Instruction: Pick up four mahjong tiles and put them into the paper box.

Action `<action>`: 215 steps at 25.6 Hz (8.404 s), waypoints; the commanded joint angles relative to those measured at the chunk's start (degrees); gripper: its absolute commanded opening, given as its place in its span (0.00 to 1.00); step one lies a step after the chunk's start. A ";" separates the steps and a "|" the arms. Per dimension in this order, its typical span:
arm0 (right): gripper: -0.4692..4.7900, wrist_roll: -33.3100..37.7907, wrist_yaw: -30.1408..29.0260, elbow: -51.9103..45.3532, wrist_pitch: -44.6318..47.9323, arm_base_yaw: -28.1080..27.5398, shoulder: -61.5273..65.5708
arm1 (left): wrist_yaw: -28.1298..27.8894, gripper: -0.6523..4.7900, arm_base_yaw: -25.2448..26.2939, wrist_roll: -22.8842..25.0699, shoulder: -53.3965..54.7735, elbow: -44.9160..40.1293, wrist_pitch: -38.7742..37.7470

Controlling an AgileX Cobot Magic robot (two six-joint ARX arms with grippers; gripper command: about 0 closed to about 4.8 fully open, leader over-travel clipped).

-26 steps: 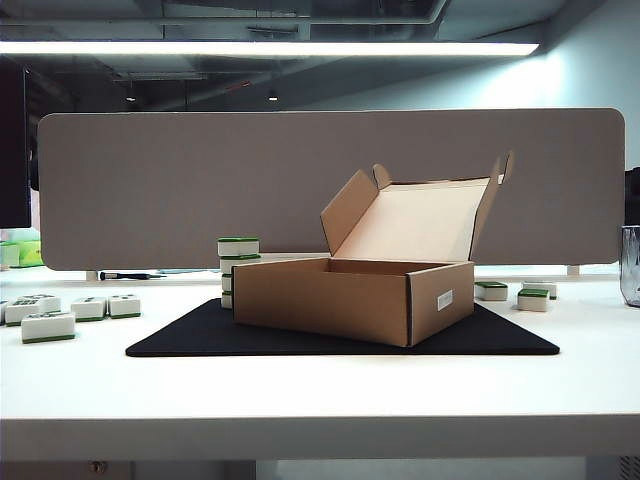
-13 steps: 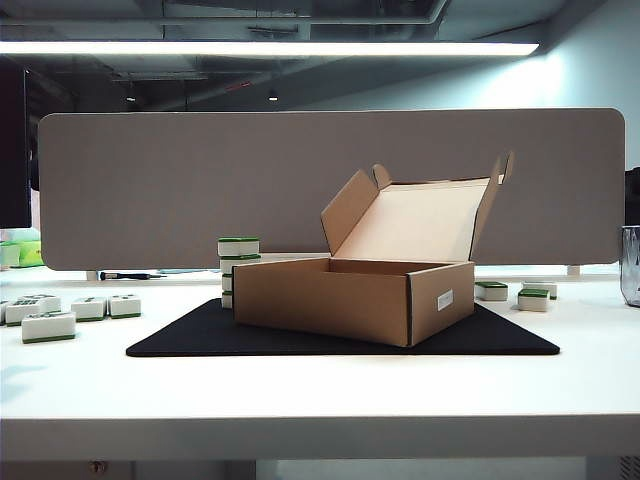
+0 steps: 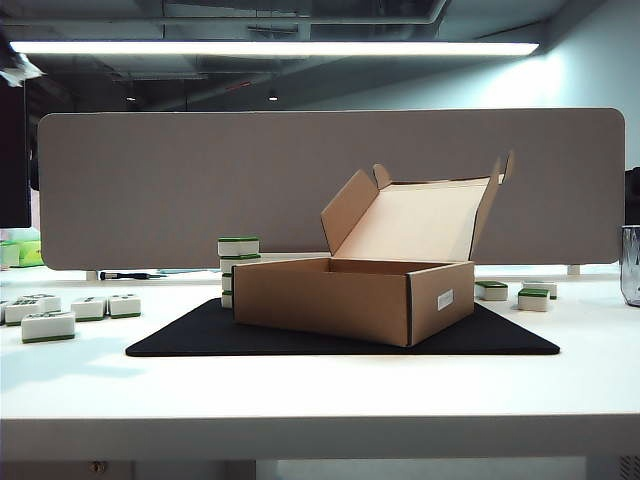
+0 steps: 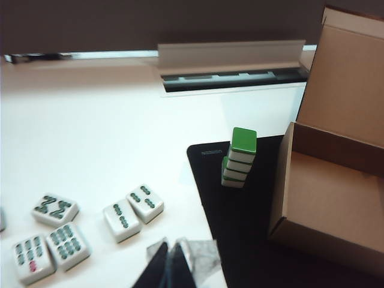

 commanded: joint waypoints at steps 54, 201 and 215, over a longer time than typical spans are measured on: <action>0.09 0.00 0.50 -1.70 -4.76 0.00 0.42 | -12.72 0.69 -17.77 9.38 64.63 67.06 -30.62; 0.09 -0.02 -0.15 -1.68 -6.73 0.00 0.39 | -22.03 0.70 -22.27 5.31 73.07 78.55 -41.11; 0.09 -0.02 -0.09 -1.68 -6.38 0.00 0.39 | -20.79 0.70 -21.46 5.35 80.59 78.44 -39.23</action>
